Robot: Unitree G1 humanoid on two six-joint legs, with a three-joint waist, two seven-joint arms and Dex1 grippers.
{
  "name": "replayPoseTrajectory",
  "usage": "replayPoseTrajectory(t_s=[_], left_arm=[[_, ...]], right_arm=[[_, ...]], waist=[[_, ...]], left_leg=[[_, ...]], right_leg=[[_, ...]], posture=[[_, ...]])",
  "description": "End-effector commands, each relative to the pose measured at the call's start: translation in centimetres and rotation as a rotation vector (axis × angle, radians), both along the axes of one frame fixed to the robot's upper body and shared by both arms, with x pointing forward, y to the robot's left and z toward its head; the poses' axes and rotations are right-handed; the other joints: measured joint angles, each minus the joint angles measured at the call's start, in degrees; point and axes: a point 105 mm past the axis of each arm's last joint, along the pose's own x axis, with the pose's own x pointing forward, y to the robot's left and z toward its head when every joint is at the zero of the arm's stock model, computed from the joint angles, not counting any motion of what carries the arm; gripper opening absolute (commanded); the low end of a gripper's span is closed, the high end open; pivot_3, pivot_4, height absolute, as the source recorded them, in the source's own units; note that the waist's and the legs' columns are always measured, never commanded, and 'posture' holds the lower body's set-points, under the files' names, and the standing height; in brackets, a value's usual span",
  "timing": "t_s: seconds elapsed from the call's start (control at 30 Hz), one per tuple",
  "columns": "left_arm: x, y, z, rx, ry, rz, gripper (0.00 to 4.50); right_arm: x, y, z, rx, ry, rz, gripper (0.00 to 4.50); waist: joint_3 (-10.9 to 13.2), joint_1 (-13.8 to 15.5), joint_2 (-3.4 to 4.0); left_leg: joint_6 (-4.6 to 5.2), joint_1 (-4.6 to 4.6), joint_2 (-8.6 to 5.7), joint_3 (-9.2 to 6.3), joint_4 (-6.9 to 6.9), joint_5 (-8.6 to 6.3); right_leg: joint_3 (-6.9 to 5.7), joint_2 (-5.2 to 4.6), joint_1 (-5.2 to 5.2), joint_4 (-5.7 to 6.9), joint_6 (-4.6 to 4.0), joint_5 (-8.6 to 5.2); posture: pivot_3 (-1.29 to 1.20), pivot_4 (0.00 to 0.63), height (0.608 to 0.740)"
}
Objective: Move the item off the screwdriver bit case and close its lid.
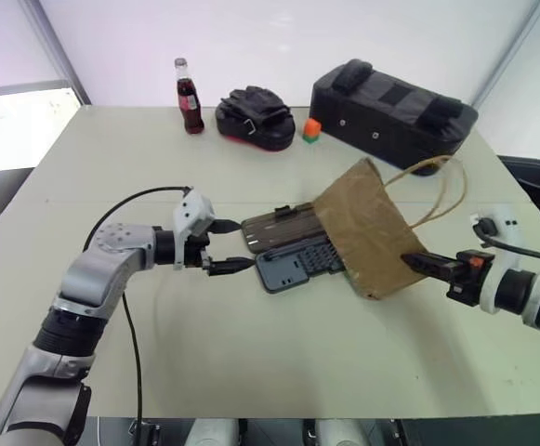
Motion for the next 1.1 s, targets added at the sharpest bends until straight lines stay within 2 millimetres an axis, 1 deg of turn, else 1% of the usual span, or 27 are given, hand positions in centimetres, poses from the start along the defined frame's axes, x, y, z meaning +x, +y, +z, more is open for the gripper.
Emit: replayPoseTrajectory(t_s=[0.03, 0.13, 0.2, 0.23, 0.27, 0.4, 0.5, 0.57, 0.6, 0.73, 0.83, 0.93, 0.97, 1.03, 1.1], left_arm=[[-0.1, 0.3, 1.0, -0.017, -0.050, 0.011, 4.50], [-0.1, 0.4, 1.0, -0.017, -0.050, 0.015, 4.50], [0.0, 0.4, 1.3, -0.025, -0.054, 0.013, 4.50], [0.0, 0.3, 1.4, -0.031, -0.055, 0.010, 4.50], [0.1, 0.2, 1.6, -0.035, -0.055, 0.008, 4.50], [-0.7, -1.0, 1.8, -0.017, -0.049, -0.082, 4.50], [-0.8, -1.9, 2.0, -0.016, -0.050, -0.125, 4.50], [-0.7, -2.4, 2.1, -0.020, -0.055, -0.144, 4.50], [-0.6, -2.5, 2.1, -0.019, -0.057, -0.147, 4.50], [-0.5, -3.1, 1.8, -0.018, -0.056, -0.163, 4.50], [-0.7, -3.2, 1.5, -0.017, -0.054, -0.167, 4.50], [-0.9, -3.1, 1.3, -0.018, -0.051, -0.160, 4.50], [-0.9, -3.0, 1.3, -0.018, -0.050, -0.154, 4.50], [-0.9, -2.8, 1.2, -0.020, -0.048, -0.143, 4.50], [-1.0, -2.7, 1.1, -0.020, -0.047, -0.136, 4.50]], right_arm=[[0.1, 0.3, 2.1, -0.001, -0.080, 0.023, 0.07], [0.2, 0.0, 4.2, 0.007, -0.150, 0.019, 0.07], [0.5, -1.9, 5.8, -0.015, -0.201, -0.059, 0.07], [0.6, -3.0, 6.3, -0.034, -0.214, -0.101, 0.07], [0.6, -3.7, 6.5, -0.046, -0.219, -0.126, 0.07], [0.3, -9.6, 3.9, -0.275, -0.115, -0.331, 0.07], [0.2, -12.2, 2.6, -0.353, -0.073, -0.397, 0.07], [0.3, -13.4, 1.8, -0.416, -0.058, -0.408, 0.07], [0.4, -13.6, 1.6, -0.439, -0.059, -0.403, 0.07], [1.8, -16.0, 1.5, -0.532, -0.097, -0.454, 0.07], [2.6, -17.1, 1.5, -0.583, -0.115, -0.473, 0.07], [3.3, -17.4, 1.6, -0.600, -0.129, -0.475, 0.07], [3.4, -17.4, 1.5, -0.598, -0.127, -0.467, 0.31], [3.6, -17.2, 1.1, -0.599, -0.120, -0.447, 0.97], [3.6, -17.1, 0.8, -0.610, -0.113, -0.431, 1.97]], waist=[[0.0, 0.0, 0.00], [0.0, 0.0, 0.01], [0.0, 0.0, 0.02], [0.0, 0.0, 0.01], [0.0, 0.1, 0.00], [0.0, 0.3, -0.03], [0.0, 0.0, 0.03], [0.0, -0.1, 0.02], [0.0, -0.2, 0.02], [0.0, -1.1, 0.09], [0.0, -1.4, 0.10], [0.0, -1.4, 0.13], [0.0, -1.4, 0.13], [0.0, -1.3, 0.13], [0.0, -1.2, 0.12]], left_leg=[[0.00, 0.00, 0.00, 0.00, 0.00, 0.00], [0.00, 0.00, 0.00, 0.00, 0.00, 0.00], [0.00, 0.00, 0.00, 0.00, 0.00, 0.00], [0.00, 0.00, 0.00, 0.00, 0.00, 0.00], [0.00, 0.00, 0.00, 0.01, 0.00, 0.00], [0.00, -0.05, -0.04, -0.01, 0.00, 0.00], [0.00, -0.05, -0.08, 0.07, 0.00, 0.00], [0.00, -0.02, -0.08, 0.09, 0.01, 0.00], [0.00, -0.01, -0.07, 0.09, 0.02, 0.00], [0.00, 0.13, -0.06, 0.17, 0.01, 0.01], [0.00, 0.13, -0.06, 0.15, 0.01, 0.01], [0.00, 0.14, -0.05, 0.16, 0.01, 0.01], [0.00, 0.13, -0.04, 0.14, 0.01, 0.01], [0.00, 0.13, -0.03, 0.14, 0.01, 0.01], [0.00, 0.11, -0.03, 0.12, 0.01, 0.01]], right_leg=[[0.00, 0.00, 0.00, 0.00, 0.04, 0.02], [0.00, 0.00, 0.00, 0.00, 0.11, 0.06], [0.00, 0.00, 0.00, 0.00, 0.11, 0.06], [0.00, 0.00, 0.00, 0.00, 0.11, 0.06], [0.00, 0.00, 0.00, 0.00, 0.11, 0.06], [-0.03, -0.02, 0.00, -0.02, 0.11, 0.06], [0.02, -0.05, 0.00, -0.03, 0.12, 0.07], [0.04, -0.03, 0.00, -0.01, 0.12, 0.07], [0.04, -0.02, 0.00, -0.01, 0.12, 0.07], [0.07, 0.06, 0.00, 0.08, 0.13, 0.07], [0.07, 0.07, 0.00, 0.09, 0.13, 0.07], [0.09, 0.06, 0.00, 0.09, 0.14, 0.08], [0.09, 0.06, 0.00, 0.10, 0.15, 0.08], [0.10, 0.05, 0.00, 0.10, 0.15, 0.09], [0.09, 0.05, 0.00, 0.09, 0.16, 0.09]], posture=[[0.00, 0.150, 0.740], [0.00, 0.150, 0.740], [0.00, 0.150, 0.740], [0.00, 0.150, 0.740], [0.00, 0.150, 0.740], [0.00, 0.150, 0.740], [0.00, 0.150, 0.740], [0.00, 0.150, 0.740], [0.00, 0.150, 0.740], [0.00, 0.150, 0.740], [0.00, 0.150, 0.740], [0.00, 0.150, 0.740], [0.00, 0.150, 0.740], [0.00, 0.150, 0.740], [0.00, 0.150, 0.740]])
